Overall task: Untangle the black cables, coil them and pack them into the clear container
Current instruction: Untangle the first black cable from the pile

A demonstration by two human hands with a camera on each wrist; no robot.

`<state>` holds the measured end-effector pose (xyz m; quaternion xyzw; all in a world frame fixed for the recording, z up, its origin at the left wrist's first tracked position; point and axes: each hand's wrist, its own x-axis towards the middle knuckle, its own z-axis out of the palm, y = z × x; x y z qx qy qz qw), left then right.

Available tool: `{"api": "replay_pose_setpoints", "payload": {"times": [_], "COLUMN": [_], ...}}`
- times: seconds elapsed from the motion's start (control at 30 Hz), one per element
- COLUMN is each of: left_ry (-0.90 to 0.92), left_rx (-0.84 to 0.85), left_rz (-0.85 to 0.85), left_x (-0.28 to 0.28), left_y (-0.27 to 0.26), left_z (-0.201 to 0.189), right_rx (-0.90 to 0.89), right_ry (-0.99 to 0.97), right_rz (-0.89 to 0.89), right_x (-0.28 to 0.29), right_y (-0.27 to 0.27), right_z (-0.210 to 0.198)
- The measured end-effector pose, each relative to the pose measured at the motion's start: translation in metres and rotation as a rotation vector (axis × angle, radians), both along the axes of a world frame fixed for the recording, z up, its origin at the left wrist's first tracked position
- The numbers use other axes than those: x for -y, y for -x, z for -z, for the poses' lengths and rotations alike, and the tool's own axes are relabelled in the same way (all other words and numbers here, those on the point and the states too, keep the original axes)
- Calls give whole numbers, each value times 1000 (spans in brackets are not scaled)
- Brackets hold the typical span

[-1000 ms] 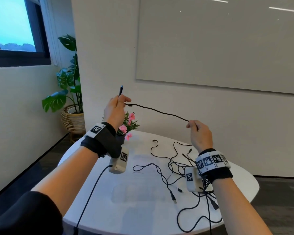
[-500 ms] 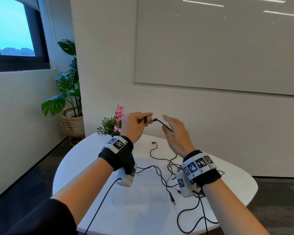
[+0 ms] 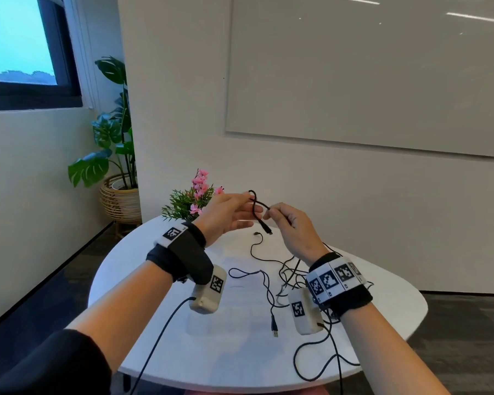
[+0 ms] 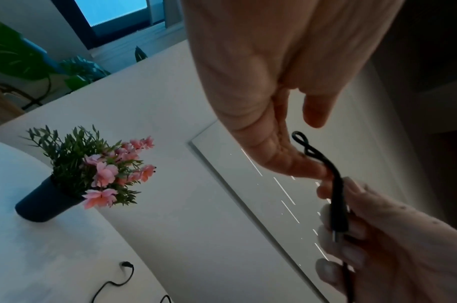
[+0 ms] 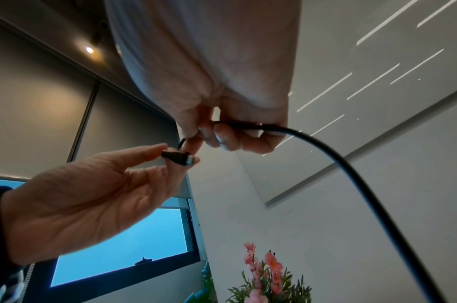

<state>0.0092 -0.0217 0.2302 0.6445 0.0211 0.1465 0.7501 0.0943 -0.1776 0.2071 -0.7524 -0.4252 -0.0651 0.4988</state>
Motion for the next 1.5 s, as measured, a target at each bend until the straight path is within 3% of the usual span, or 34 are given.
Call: {"api": "replay_pose_setpoints", "payload": {"times": [0.13,0.37,0.47,0.53,0.63,0.73,0.8,0.97,1.1,1.23,1.33,1.5], "left_ry": [-58,479,522,294,-321,-864,-981,-691,-461,-221,9,275], "left_rx": [33,296,320,262,100,-49,-113,-127,-26,32,54,156], "left_rz": [-57,-131,-251,-374,-449,-297,-206,19,-18,-162,-146,-157], "left_x": [7,3,-7,-15,-22,-13,-1,10,7,2,1,-1], "left_y": [-9,-19,-14,-12,-13,-10,-6,3,4,-5,-10,-16], "left_z": [6,-4,-14,-14,-1,14,19,17,18,28,29,20], "right_rx": [-24,-258,-354,-385,-356,-233,-186,-239,-434,-439,-404,-205], "right_ry": [27,64,127,115,18,-72,-106,-296,-428,-379,-308,86], "right_rz": [-29,-30,-62,-63,-63,-82,-50,30,104,-1,-64,-121], "right_x": [-9,-12,-4,4,15,13,8,6,7,2,-2,-15], "right_y": [1,10,12,12,12,9,8,0,-5,4,10,20], "right_z": [6,18,25,21,5,-8,-8,4,7,8,12,36]}}
